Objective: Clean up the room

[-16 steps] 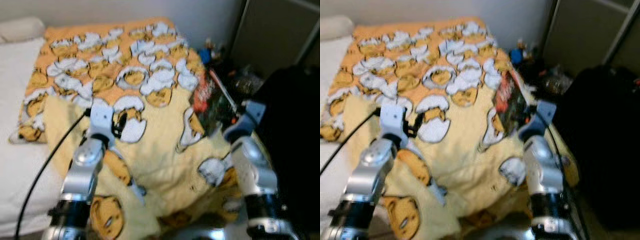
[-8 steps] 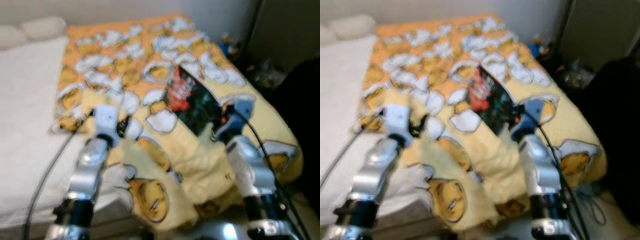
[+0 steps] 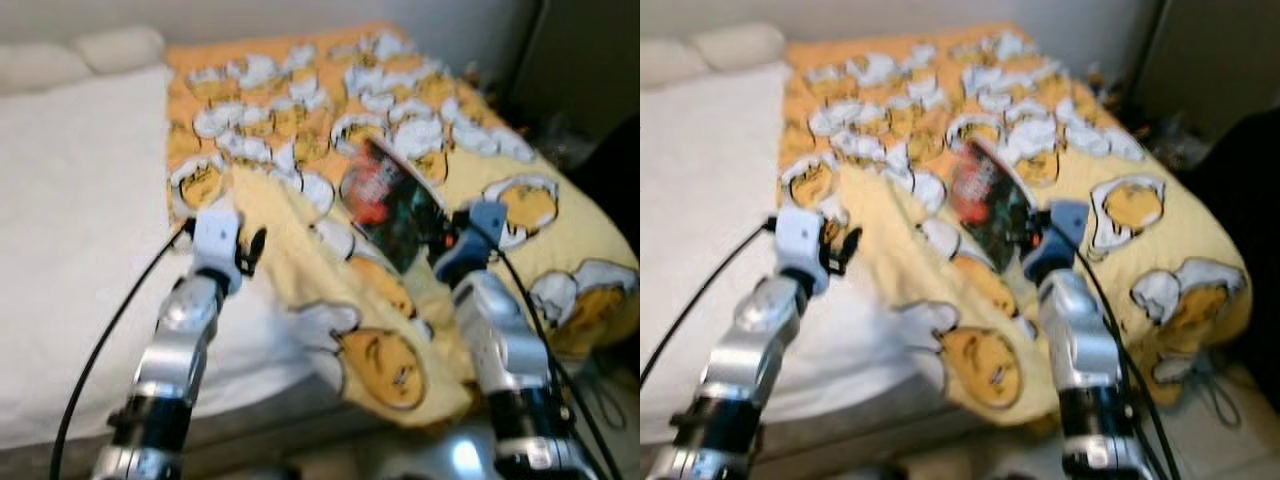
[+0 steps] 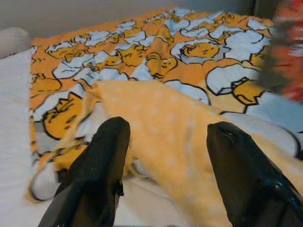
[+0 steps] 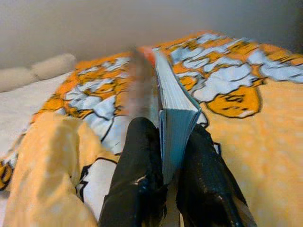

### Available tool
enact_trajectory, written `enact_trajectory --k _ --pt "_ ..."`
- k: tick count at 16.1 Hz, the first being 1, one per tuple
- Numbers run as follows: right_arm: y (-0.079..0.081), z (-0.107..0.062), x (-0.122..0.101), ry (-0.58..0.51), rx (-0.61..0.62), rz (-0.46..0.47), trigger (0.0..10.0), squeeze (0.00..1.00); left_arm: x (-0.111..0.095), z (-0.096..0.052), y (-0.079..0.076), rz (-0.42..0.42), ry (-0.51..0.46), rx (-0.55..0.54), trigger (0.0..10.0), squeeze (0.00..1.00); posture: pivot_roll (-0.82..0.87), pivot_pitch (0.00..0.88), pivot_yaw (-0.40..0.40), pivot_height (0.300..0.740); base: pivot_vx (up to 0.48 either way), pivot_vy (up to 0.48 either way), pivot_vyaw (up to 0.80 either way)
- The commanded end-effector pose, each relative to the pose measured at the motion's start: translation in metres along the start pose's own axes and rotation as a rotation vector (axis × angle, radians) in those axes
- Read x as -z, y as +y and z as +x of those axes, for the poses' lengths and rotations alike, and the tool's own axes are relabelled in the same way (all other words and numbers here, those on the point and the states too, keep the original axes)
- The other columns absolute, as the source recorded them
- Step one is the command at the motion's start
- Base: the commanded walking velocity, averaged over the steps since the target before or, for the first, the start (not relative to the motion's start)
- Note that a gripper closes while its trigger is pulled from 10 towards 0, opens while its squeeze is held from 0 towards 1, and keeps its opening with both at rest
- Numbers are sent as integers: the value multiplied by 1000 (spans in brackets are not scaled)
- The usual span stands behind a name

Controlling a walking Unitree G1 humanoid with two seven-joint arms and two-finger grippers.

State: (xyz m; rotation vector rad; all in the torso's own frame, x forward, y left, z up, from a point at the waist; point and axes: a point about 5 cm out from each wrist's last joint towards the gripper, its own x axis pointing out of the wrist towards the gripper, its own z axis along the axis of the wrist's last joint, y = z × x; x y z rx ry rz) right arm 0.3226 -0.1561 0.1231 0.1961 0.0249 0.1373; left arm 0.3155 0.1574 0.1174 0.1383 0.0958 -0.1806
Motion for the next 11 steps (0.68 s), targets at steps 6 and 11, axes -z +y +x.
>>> enact_trajectory --k 6,11 --pt "15 13 -29 -133 -19 -25 10000 0 -6 2 15 29 -11 -23 10000 0 -14 0 73 740 0 429 0" --pt "19 16 -24 -113 -16 -22 10000 0 -7 5 10 32 -14 -8 10000 0 -26 0 78 740 0 428 0"
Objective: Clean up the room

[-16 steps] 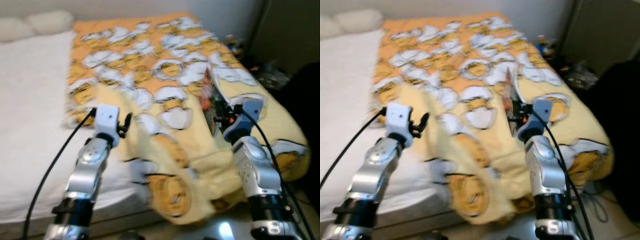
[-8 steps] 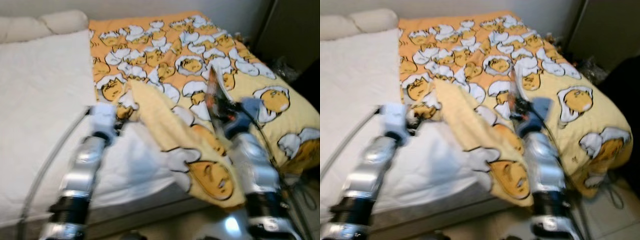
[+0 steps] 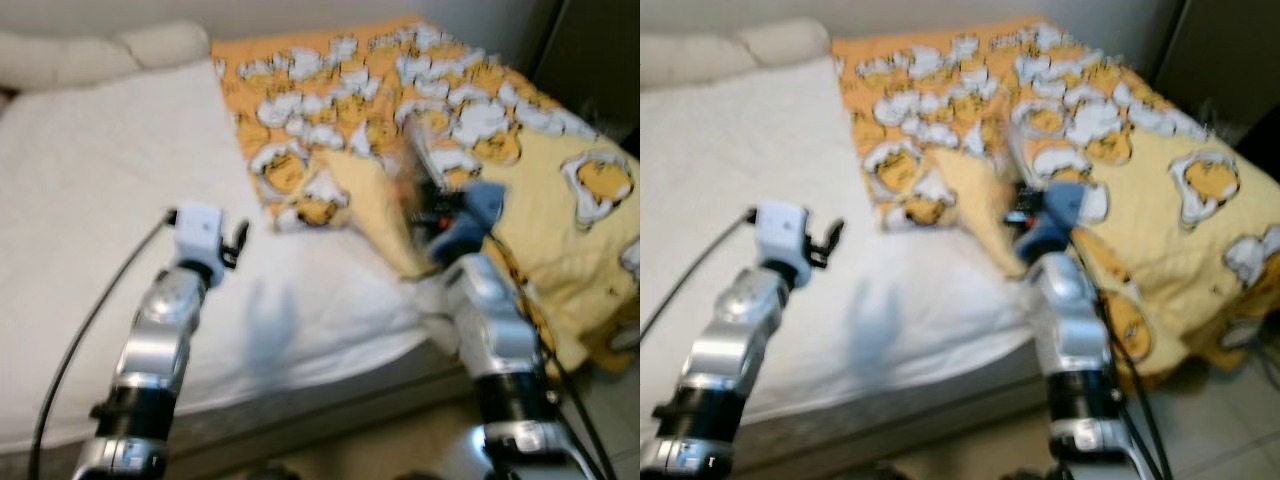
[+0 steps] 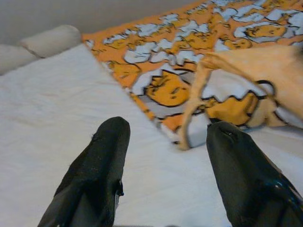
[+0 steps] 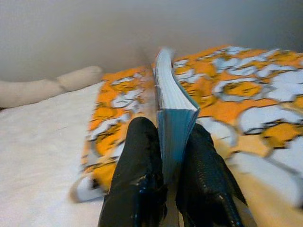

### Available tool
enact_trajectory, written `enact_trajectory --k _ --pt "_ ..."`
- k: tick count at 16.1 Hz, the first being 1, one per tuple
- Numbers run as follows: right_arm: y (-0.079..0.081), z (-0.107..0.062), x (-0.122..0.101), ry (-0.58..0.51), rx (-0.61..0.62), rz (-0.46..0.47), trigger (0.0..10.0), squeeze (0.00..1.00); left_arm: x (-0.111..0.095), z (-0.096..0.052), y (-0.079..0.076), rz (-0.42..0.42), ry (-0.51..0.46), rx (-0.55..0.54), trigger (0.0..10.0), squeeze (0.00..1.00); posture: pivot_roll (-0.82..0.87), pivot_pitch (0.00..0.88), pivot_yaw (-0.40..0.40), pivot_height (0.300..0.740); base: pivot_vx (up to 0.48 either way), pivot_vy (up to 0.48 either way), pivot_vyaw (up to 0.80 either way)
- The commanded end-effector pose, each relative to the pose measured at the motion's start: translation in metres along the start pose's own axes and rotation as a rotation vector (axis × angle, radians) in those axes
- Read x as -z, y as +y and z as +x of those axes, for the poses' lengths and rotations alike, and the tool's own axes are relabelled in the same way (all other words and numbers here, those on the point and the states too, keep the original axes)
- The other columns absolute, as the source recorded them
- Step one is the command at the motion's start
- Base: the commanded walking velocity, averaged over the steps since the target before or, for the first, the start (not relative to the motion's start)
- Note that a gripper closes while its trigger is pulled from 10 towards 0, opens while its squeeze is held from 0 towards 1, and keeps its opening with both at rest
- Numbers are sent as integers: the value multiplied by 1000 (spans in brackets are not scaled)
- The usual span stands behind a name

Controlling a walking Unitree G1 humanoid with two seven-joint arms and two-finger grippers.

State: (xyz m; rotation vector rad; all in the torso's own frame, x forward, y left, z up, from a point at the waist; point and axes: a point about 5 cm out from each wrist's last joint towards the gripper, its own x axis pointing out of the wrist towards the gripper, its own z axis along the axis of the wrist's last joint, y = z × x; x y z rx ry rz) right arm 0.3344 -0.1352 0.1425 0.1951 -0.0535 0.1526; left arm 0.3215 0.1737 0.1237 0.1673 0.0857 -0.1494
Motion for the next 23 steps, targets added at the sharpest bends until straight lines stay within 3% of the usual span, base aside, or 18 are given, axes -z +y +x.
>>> enact_trajectory --k 1,23 --pt "-4 2 -7 -33 6 -16 10000 0 -3 2 -8 3 -9 26 10000 0 -26 0 78 740 0 428 0" --pt "4 -1 6 14 -27 -12 10000 0 0 3 -7 5 -1 8 10000 0 -19 0 81 740 0 427 0"
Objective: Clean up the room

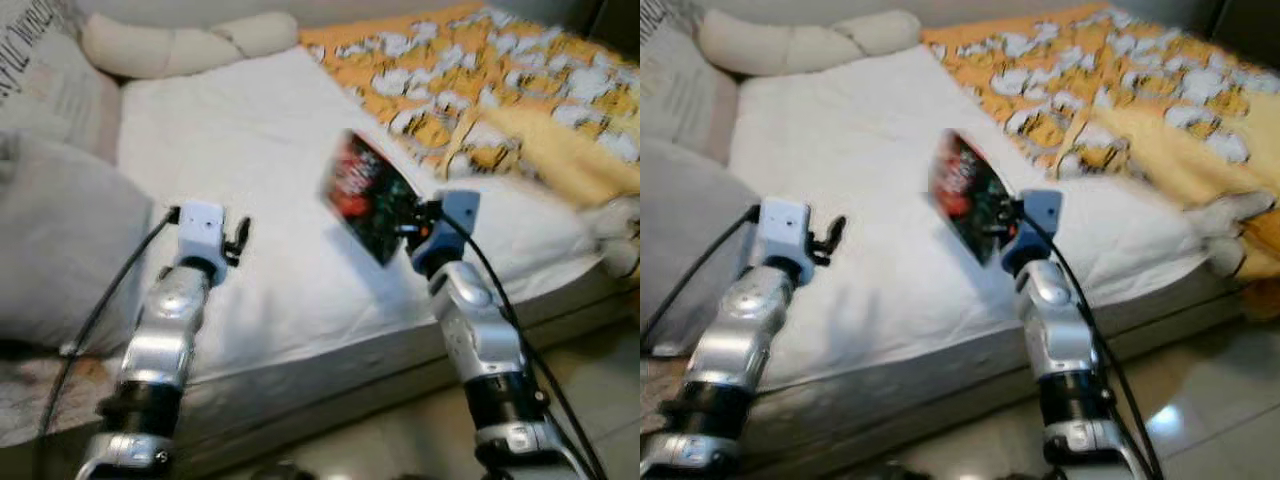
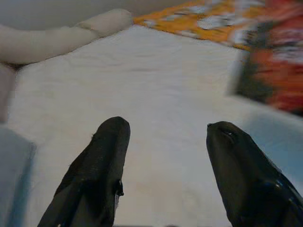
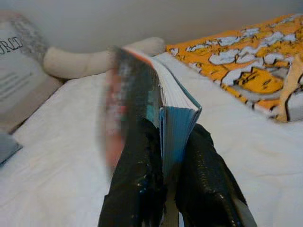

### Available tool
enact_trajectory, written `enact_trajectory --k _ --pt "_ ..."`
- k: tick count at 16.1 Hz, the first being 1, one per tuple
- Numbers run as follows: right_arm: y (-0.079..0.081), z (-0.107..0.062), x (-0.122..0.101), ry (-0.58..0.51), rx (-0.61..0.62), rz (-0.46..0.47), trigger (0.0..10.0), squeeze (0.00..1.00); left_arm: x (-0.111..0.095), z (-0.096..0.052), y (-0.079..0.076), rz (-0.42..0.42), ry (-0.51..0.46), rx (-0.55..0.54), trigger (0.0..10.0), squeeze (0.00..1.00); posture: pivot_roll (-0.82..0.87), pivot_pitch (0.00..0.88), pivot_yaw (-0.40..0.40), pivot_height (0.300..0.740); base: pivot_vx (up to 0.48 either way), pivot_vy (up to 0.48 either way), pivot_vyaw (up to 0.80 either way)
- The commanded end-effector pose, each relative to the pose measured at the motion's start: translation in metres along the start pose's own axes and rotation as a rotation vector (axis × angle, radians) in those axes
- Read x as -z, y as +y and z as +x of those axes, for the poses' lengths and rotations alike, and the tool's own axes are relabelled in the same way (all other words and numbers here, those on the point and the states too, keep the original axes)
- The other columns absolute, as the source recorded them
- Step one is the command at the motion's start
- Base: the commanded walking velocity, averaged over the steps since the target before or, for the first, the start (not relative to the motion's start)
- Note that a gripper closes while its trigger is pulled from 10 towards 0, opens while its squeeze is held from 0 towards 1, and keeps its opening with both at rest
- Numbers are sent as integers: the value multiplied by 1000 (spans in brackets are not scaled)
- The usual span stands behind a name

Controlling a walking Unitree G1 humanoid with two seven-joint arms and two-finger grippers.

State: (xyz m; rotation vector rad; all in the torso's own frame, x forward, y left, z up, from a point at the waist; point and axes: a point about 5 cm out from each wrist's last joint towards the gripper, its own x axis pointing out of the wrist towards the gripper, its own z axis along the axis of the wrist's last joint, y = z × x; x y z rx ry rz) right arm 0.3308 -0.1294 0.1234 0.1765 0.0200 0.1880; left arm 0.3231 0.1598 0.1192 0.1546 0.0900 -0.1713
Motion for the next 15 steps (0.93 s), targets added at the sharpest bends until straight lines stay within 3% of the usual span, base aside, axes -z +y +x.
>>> enact_trajectory --k 1,15 --pt "1 2 -13 -63 1 -1 10000 0 -2 -1 7 17 -2 -15 10000 0 -19 0 81 740 0 428 0" --pt "7 1 -8 -39 -41 -5 10000 0 -8 -3 4 -41 -52 18 10000 0 -17 0 80 740 0 22 0"
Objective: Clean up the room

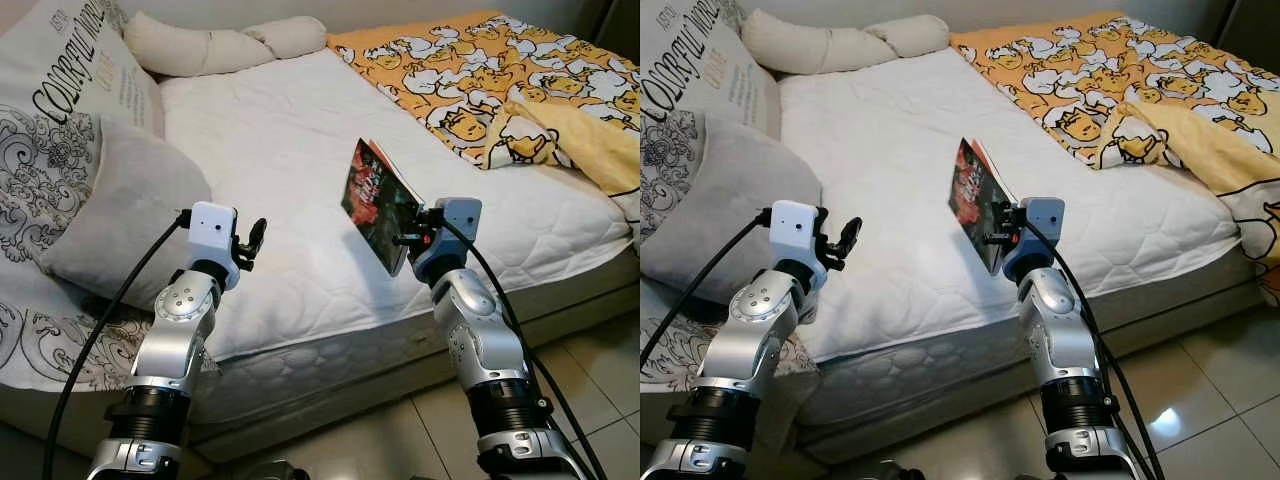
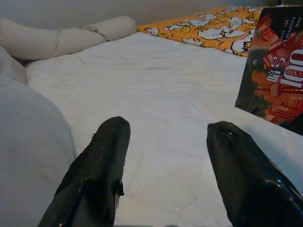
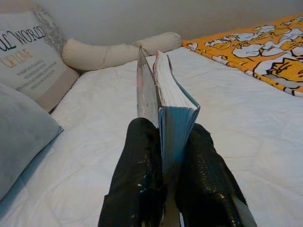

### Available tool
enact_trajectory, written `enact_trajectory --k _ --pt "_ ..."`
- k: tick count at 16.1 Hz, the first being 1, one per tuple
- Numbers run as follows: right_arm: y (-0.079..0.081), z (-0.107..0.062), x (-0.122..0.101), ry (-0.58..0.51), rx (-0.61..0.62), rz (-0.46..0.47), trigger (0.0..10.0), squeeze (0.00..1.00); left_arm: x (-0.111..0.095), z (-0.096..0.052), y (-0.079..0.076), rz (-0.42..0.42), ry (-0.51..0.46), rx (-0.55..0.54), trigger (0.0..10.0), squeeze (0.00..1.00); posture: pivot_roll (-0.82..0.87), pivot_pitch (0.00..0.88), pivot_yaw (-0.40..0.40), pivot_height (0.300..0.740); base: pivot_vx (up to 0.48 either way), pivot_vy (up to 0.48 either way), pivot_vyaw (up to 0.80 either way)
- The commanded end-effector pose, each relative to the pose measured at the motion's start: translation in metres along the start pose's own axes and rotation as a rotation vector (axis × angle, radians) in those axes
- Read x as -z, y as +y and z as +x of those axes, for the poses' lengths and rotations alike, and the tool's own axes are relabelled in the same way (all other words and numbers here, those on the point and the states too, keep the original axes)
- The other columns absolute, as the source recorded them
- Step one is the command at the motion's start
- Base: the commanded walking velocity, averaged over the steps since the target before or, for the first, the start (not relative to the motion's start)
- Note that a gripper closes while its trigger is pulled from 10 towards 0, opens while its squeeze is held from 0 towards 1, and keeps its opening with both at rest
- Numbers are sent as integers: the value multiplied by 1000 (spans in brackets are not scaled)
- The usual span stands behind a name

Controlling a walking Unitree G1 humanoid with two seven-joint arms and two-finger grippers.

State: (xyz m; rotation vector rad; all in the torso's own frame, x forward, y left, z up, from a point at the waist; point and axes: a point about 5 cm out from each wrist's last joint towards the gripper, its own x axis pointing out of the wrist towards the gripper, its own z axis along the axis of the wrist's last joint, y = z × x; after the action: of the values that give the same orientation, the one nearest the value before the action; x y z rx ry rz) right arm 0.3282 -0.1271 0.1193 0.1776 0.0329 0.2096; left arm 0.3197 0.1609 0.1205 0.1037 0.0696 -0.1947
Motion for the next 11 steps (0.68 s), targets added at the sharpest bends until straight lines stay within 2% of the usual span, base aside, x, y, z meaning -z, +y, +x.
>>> enact_trajectory --k 1,5,6,7,11 --pt "4 3 -13 -53 -21 -10 10000 0 -8 1 3 7 -25 -5 10000 0 -17 0 80 740 0 0 0" --pt "3 3 -12 -50 -12 -26 10000 0 -8 1 4 4 -23 -6 10000 0 -17 0 81 740 199 0 0" --pt "4 4 -13 -43 -25 -98 10000 0 -7 1 4 2 -22 -7 10000 0 -16 0 80 740 277 0 0" --pt "5 4 -12 -39 -28 -110 10000 0 -7 1 4 2 -21 -7 10000 0 -16 0 80 740 277 0 0" --pt "11 4 -10 -25 -71 -138 10000 0 -7 1 4 -3 -17 -7 10000 0 -13 0 80 740 279 0 800"
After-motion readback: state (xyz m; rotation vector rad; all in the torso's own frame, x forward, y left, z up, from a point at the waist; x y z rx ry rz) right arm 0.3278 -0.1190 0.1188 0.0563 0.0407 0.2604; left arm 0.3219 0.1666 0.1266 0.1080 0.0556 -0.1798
